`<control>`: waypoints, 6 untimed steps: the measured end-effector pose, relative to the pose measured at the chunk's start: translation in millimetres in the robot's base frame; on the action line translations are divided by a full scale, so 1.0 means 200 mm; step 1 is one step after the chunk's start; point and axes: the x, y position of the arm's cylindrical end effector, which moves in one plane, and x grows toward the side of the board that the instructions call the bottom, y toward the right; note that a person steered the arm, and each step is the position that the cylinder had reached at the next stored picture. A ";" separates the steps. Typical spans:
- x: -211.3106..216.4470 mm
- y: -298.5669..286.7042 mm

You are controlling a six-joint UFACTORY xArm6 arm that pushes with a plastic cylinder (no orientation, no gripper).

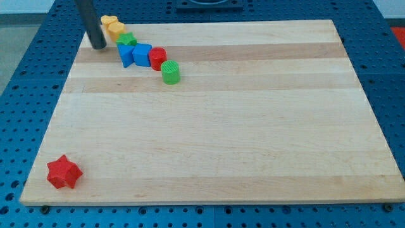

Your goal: Push the blue triangle into the top of blue cube

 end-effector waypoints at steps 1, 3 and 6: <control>0.15 0.02; 0.18 0.30; 0.10 0.33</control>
